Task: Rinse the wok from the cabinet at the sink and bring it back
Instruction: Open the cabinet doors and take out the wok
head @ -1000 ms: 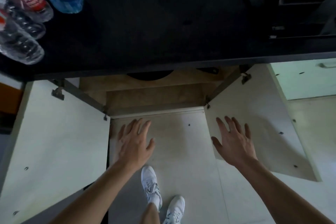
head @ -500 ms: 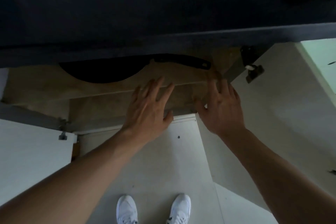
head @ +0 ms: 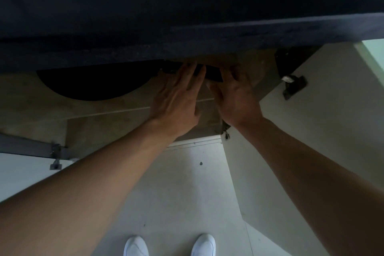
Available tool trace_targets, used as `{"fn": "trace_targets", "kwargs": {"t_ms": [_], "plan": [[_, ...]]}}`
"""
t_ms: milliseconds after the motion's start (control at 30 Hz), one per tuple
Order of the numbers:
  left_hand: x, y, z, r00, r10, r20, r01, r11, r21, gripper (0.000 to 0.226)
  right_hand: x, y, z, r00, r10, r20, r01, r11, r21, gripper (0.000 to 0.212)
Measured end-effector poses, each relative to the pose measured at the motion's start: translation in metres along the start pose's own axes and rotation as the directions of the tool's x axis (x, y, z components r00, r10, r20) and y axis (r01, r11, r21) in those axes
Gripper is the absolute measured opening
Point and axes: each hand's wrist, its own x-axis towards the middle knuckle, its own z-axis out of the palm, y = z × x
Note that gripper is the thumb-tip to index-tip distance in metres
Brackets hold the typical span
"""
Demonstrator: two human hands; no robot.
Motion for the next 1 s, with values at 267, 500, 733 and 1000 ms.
{"fn": "trace_targets", "kwargs": {"t_ms": [267, 500, 733, 1000], "plan": [[-0.038, 0.0, 0.014, 0.996, -0.065, -0.068, 0.034, 0.921, -0.387, 0.065, -0.026, -0.015, 0.001, 0.997, 0.006, 0.08, -0.021, 0.98, 0.196, 0.045], [-0.067, 0.012, 0.017, 0.84, -0.53, 0.116, 0.328, 0.324, -0.887, 0.054, -0.083, -0.068, 0.007, 0.99, 0.139, 0.024, -0.141, 0.977, 0.162, 0.056], [-0.055, -0.008, 0.013, 0.719, -0.344, 0.605, 0.269, -0.664, -0.698, 0.016, -0.133, -0.11, 0.014, 0.959, 0.284, -0.02, -0.271, 0.933, 0.237, 0.049], [-0.084, -0.023, 0.018, 0.702, -0.194, 0.685, 0.402, -0.686, -0.607, 0.02, -0.172, -0.106, 0.005, 0.838, 0.403, 0.367, -0.539, 0.718, 0.441, 0.015]]}}
